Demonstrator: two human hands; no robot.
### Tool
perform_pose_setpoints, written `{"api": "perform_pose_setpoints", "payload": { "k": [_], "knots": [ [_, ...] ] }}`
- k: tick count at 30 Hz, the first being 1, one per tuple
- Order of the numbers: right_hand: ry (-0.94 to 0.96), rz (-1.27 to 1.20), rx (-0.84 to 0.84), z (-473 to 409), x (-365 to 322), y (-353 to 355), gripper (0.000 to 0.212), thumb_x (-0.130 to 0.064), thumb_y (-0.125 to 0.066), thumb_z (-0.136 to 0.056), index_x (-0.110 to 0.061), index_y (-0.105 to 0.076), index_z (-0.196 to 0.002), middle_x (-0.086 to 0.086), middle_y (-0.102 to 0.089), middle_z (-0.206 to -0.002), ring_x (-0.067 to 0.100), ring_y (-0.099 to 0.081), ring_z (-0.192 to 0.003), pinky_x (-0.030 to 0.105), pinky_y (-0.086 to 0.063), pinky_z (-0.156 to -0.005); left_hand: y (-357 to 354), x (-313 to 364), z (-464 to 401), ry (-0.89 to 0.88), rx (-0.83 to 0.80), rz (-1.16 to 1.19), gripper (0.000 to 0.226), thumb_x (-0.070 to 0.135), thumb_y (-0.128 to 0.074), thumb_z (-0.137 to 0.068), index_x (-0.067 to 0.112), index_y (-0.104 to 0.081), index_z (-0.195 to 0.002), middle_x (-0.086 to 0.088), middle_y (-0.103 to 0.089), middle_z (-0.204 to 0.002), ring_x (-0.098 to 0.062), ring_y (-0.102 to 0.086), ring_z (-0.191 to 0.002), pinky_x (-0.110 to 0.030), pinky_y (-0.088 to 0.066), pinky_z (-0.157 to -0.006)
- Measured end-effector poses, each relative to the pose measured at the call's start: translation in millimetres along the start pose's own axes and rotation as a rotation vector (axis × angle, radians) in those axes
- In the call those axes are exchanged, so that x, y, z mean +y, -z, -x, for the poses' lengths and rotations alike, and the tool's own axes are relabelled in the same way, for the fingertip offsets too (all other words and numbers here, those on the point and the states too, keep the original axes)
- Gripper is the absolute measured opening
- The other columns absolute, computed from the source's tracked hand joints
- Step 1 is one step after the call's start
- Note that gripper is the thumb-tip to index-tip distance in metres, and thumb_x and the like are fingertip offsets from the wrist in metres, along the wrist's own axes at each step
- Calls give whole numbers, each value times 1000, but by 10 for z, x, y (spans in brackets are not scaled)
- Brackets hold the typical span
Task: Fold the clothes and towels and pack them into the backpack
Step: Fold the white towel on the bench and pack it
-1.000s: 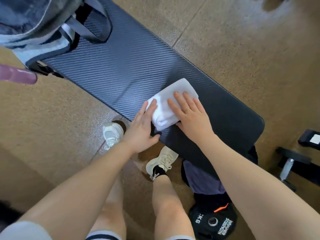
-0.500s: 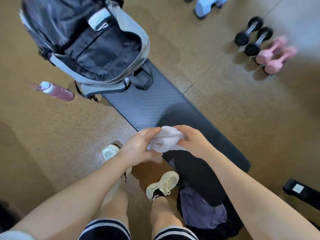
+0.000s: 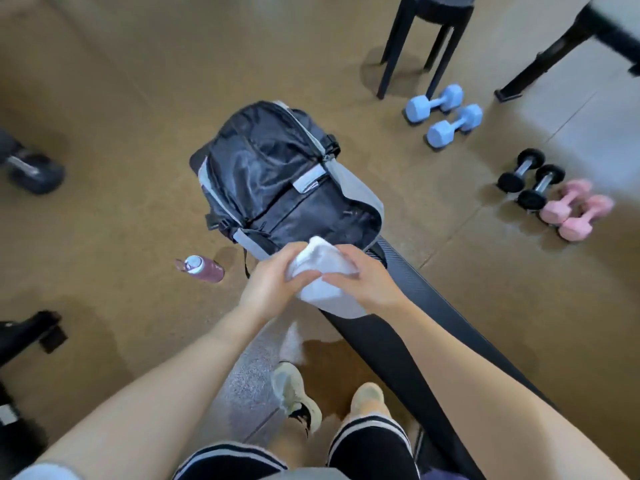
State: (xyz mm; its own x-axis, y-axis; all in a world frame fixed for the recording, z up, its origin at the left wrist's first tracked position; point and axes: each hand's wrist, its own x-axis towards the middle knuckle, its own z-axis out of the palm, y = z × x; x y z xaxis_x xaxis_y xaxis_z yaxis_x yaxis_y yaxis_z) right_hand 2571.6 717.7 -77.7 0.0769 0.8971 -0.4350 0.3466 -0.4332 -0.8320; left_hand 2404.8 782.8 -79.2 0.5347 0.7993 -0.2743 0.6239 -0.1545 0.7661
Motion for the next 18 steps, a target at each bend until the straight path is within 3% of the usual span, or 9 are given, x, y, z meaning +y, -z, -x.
{"api": "perform_pose_setpoints", "payload": {
  "k": [3,5,7,11,14,16,18],
  "knots": [
    [-39,-106,74,-368,-74,-64,31,-26,-64,-87,-18,-57,-115,-7,-61,-103,5,-56,-92,6,-40,-73,214,-77,-258,97,39,100,45,38,-57,-88,26,-44,-129,9,-54,-116,-10,-50,-102,-24,-37,-81],
    [-86,-175,127,-614,-59,-60,23,-27,-63,-87,-17,-60,-108,-2,-63,-100,11,-59,-91,19,-44,-78,303,-177,-453,126,66,133,46,38,-48,-92,24,-38,-135,7,-50,-127,-6,-46,-111,-23,-36,-90],
    [-149,-242,168,-864,-24,-30,16,-26,-62,-88,-14,-60,-99,-1,-61,-88,14,-57,-82,24,-43,-71,378,-320,-667,132,95,113,43,30,-47,-95,20,-37,-136,3,-48,-134,-8,-45,-119,-23,-34,-96],
    [-303,-217,193,-1429,117,15,22,-31,-59,-88,-9,-58,-85,0,-51,-75,14,-48,-70,26,-36,-61,446,-627,-1200,110,67,-51,43,9,-48,-93,12,-40,-136,-5,-46,-137,-19,-43,-127,-25,-33,-101],
    [-352,-159,193,-1836,270,49,21,-35,-58,-87,-19,-55,-74,-2,-50,-70,14,-47,-65,26,-34,-60,376,-877,-1680,74,54,-232,42,9,-48,-91,10,-45,-133,-7,-46,-137,-22,-41,-128,-31,-33,-105],
    [-380,-138,182,-2095,414,37,18,-34,-58,-88,-19,-59,-79,-3,-54,-72,14,-50,-67,27,-37,-62,271,-1107,-2001,39,31,-410,42,9,-47,-91,10,-45,-133,-9,-43,-140,-24,-34,-133,-34,-28,-108],
    [-400,-124,176,-2319,540,-1,22,-33,-58,-88,-11,-62,-87,0,-57,-75,16,-51,-70,30,-38,-64,149,-1345,-2246,54,-41,-574,47,12,-44,-94,13,-35,-141,-10,-28,-150,-28,-19,-139,-37,-22,-112]
  ]
}}
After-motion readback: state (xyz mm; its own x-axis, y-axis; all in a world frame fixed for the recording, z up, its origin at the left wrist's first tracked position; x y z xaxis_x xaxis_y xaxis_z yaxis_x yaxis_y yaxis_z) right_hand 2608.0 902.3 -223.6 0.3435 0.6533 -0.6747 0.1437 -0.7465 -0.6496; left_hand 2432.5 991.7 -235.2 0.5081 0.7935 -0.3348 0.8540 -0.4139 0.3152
